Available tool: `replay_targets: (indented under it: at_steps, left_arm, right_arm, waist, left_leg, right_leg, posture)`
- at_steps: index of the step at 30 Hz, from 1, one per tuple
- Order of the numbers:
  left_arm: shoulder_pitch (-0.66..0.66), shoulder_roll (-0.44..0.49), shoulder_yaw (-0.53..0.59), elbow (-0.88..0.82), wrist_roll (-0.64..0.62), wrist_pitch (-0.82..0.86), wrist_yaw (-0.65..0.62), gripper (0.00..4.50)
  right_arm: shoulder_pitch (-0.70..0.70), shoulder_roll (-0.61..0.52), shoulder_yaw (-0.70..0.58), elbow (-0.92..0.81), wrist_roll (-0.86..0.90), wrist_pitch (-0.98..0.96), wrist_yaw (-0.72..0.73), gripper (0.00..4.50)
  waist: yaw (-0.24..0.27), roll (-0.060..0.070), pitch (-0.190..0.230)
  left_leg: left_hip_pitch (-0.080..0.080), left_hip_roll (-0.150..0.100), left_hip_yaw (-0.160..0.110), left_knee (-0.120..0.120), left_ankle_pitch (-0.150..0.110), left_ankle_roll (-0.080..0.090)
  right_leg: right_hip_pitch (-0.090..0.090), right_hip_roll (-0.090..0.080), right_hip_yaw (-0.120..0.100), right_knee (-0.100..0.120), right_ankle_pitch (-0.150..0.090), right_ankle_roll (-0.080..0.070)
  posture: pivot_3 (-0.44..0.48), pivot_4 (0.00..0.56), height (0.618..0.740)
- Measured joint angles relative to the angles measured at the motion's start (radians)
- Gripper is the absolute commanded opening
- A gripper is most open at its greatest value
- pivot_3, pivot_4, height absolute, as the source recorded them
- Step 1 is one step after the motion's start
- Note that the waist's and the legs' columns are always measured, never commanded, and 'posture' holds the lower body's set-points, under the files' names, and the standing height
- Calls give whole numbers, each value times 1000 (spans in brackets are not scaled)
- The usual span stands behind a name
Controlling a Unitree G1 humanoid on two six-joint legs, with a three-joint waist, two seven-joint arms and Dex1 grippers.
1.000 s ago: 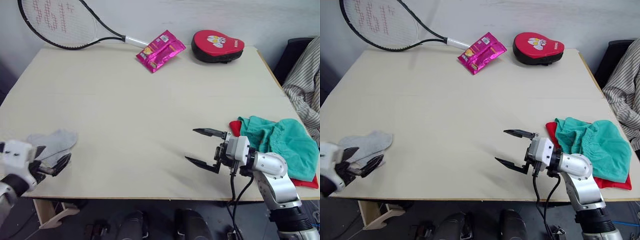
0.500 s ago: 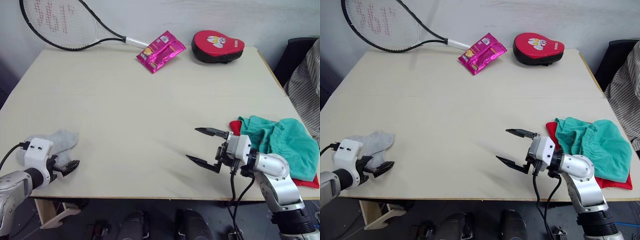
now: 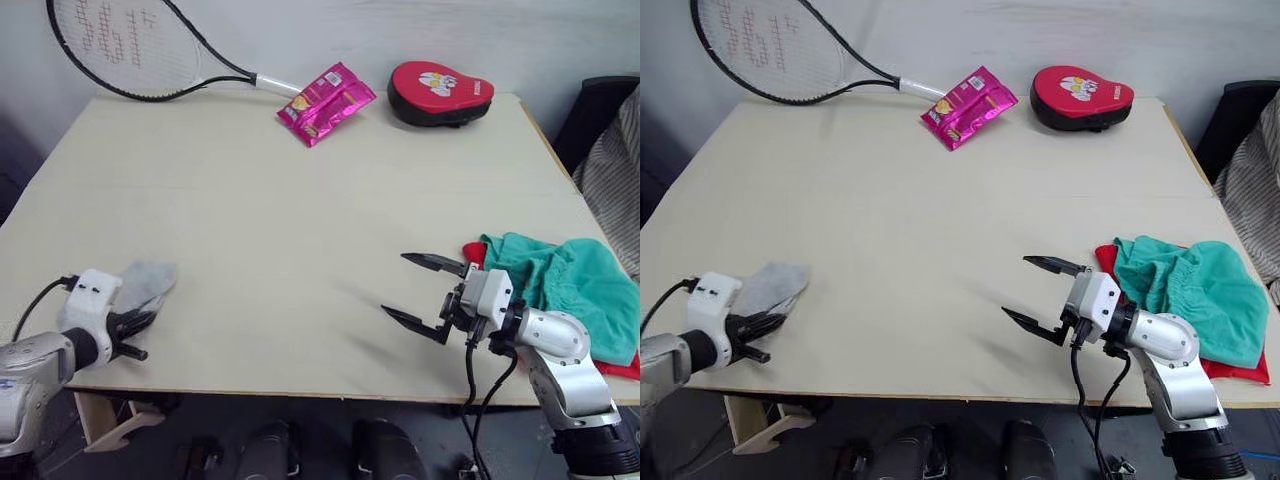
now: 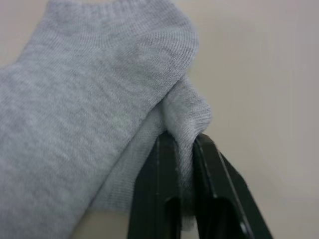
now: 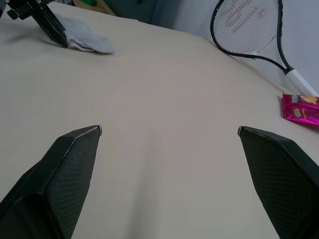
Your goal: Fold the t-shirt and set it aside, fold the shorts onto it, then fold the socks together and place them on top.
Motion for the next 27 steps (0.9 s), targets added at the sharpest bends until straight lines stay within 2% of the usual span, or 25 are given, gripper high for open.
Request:
replay_targets:
  at_steps: [4, 8, 10, 15, 16, 20, 22, 24, 27]
  left_arm:
    - [-169, -49, -197, -44, -33, 36, -46, 20]
    - [-432, -179, -415, -37, -29, 75, -64, 20]
    - [-501, -235, -502, -4, -11, 63, -76, 20]
    - [-617, -390, -693, 215, 103, -48, -90, 20]
    - [-633, -416, -714, 244, 116, -68, -96, 20]
    - [-677, -438, -766, 298, 172, -155, -150, 1020]
    - [-672, -424, -762, 298, 172, -197, -195, 1631]
    - [-638, -404, -707, 285, 142, -292, -279, 2170]
    - [-611, -357, -622, 264, 86, -386, -389, 2170]
  right_arm:
    - [24, -20, -14, -3, -13, 1, -4, 4500]
    - [31, -43, -50, -14, -19, 18, -29, 4500]
    - [42, -56, -66, -29, -20, 25, -41, 4500]
    - [105, -65, -88, -64, -30, 55, -68, 4500]
    - [113, -66, -86, -80, -30, 63, -71, 4500]
    - [161, -76, -98, -147, -29, 95, -90, 4500]
    - [183, -91, -112, -167, -21, 128, -90, 4500]
    - [191, -109, -117, -199, 13, 190, -88, 4500]
    - [180, -120, -107, -229, 33, 251, -87, 4500]
  waist:
    - [12, -1, 0]
    - [17, -2, 1]
    - [12, -2, 1]
    - [9, -3, 2]
    - [10, -4, 2]
    - [12, -4, 2]
    - [13, -4, 2]
    - [9, -4, 2]
    - [9, -3, 2]
  left_leg:
    - [-1, -1, 0, 0, 0, 0]
    - [-2, -1, 1, 2, 1, 2]
    - [-1, -1, 2, 2, 3, 5]
    - [-1, 1, 2, 3, 9, 8]
    - [-1, 1, 2, 3, 9, 8]
    - [-2, 1, 2, 4, 9, 8]
    - [-2, 1, 1, 3, 9, 8]
    - [-2, 2, 1, 3, 8, 8]
    - [-2, 2, 0, 4, 9, 8]
  right_leg:
    - [0, 0, 1, 0, 1, 1]
    - [1, 2, -1, 0, 1, 2]
    - [2, 4, 0, 0, 1, 2]
    - [1, 7, 0, 2, 1, 2]
    - [1, 7, 0, 2, 1, 2]
    - [1, 6, 0, 2, 1, 2]
    - [1, 6, 0, 2, 1, 2]
    - [1, 5, 0, 1, 1, 2]
    - [1, 5, -1, 2, 1, 1]
  posture:
    - [0, 150, 740]
    - [0, 150, 740]
    - [0, 150, 740]
    - [0, 150, 740]
    - [0, 150, 740]
    - [0, 150, 740]
    - [0, 150, 740]
    - [0, 150, 740]
    - [0, 150, 740]
